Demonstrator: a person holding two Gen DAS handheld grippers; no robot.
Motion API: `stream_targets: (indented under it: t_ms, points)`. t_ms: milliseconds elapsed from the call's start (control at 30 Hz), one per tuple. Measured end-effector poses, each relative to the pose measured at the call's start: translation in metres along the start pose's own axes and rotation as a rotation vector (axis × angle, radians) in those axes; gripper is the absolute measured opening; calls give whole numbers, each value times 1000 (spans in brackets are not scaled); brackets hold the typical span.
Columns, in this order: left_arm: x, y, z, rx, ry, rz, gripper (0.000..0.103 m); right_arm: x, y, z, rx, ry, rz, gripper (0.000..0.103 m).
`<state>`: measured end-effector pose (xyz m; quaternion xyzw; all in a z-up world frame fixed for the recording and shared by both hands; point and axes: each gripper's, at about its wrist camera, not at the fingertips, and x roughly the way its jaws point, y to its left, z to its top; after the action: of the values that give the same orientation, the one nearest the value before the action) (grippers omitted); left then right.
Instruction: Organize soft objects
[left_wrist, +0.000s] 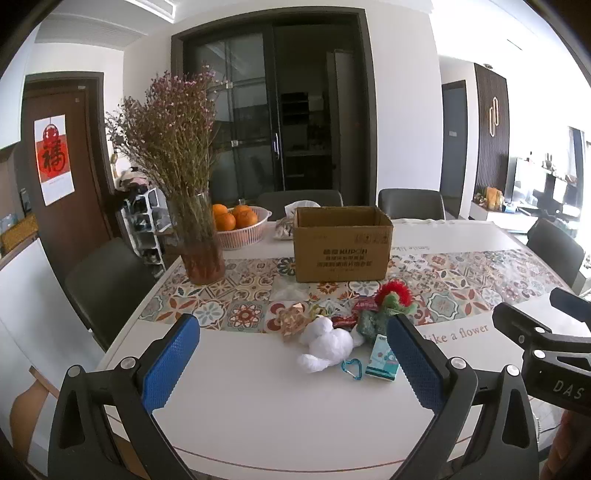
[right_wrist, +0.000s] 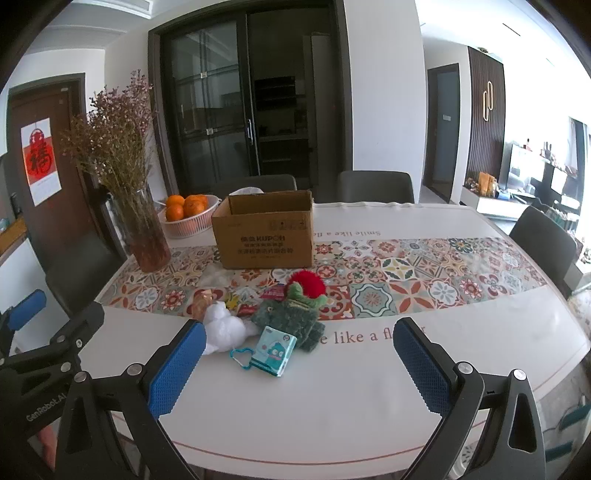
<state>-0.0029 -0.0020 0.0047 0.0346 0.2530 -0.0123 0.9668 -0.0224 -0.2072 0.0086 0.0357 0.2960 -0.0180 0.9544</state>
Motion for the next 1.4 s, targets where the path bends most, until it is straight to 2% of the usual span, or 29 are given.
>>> stream_targets:
  t_ms: [1400]
  points:
    - [5, 2, 2, 4, -10, -13, 103, 4, -1, 2, 3, 1, -6, 103]
